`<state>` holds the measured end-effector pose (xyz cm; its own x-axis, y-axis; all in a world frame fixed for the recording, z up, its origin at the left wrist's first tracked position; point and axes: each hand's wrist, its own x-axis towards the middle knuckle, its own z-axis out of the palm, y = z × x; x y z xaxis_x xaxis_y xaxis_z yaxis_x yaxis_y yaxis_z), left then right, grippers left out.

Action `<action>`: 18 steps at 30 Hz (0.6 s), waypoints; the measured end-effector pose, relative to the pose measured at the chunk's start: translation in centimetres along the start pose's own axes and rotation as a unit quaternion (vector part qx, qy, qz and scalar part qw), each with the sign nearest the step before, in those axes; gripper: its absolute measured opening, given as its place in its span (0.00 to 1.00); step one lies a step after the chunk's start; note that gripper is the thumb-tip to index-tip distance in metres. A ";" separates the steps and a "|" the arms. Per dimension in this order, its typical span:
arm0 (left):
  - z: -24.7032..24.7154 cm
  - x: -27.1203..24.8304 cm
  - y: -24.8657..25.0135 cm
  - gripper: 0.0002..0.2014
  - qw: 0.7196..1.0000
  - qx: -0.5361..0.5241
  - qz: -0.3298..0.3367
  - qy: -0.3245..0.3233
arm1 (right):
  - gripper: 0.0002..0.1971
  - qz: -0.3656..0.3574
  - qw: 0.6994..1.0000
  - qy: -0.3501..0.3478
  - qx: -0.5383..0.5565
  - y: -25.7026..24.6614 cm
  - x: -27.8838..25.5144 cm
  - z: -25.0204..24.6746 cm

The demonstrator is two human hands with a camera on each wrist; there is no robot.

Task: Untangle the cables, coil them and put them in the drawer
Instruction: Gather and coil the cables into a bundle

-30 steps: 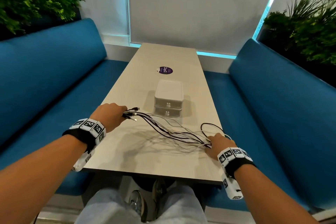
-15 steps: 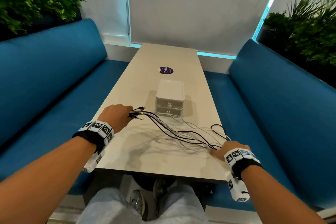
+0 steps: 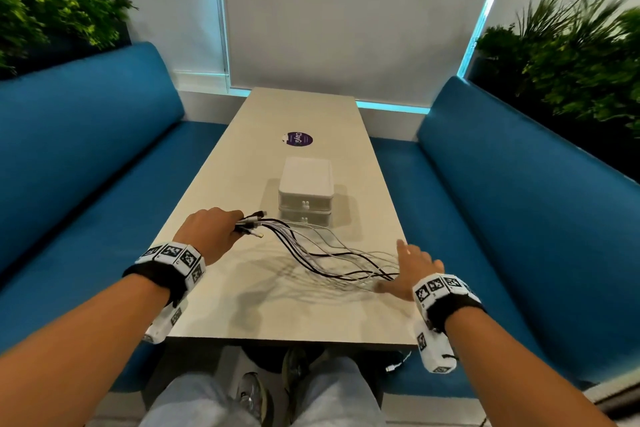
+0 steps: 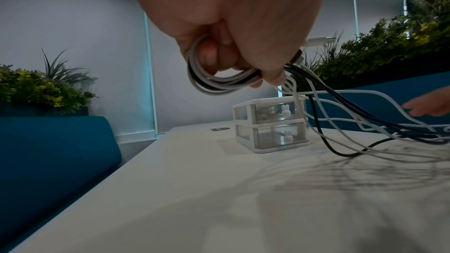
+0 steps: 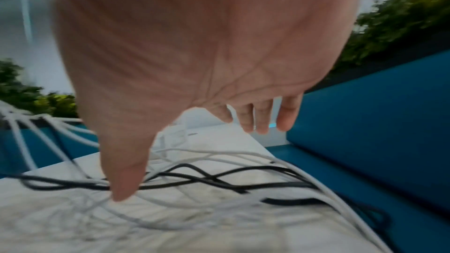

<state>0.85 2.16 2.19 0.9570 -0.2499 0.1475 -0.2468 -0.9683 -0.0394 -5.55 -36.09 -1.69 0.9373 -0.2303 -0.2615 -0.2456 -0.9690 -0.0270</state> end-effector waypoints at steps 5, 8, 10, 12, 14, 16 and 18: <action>-0.9 -0.1 0.7 0.09 1.000 0.001 0.024 -0.016 | 0.61 -0.166 0.983 0.048 0.065 -5.2 -0.9 -1.3; -1.2 0.0 1.2 0.15 0.997 -0.057 0.032 -0.044 | 0.58 -0.252 0.964 0.059 0.067 -8.9 -1.7 -2.0; -1.4 0.0 1.4 0.18 0.994 -0.085 0.033 -0.059 | 0.59 -0.277 0.954 0.073 0.086 -11.1 -2.0 -2.6; -1.8 -0.1 1.5 0.18 0.992 -0.091 0.037 -0.074 | 0.61 -0.293 0.945 0.089 0.117 -13.1 -2.0 -3.0; -2.4 -0.4 1.6 0.17 0.991 -0.096 0.043 -0.080 | 0.62 -0.311 0.937 0.086 0.133 -14.9 -1.6 -2.8; -2.8 -0.6 1.9 0.16 0.991 -0.098 0.054 -0.079 | 0.60 -0.309 0.938 0.060 0.145 -16.3 -1.1 -2.3; -3.3 -0.9 2.0 0.14 0.990 -0.096 0.067 -0.073 | 0.46 -0.293 0.944 0.039 0.146 -16.8 -0.5 -1.5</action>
<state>-1.01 0.40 5.22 0.9224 -0.3862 0.0084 -0.3834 -0.9126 0.1417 -1.55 -19.87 0.35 0.9461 0.3204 -0.0480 0.2732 -0.8685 -0.4137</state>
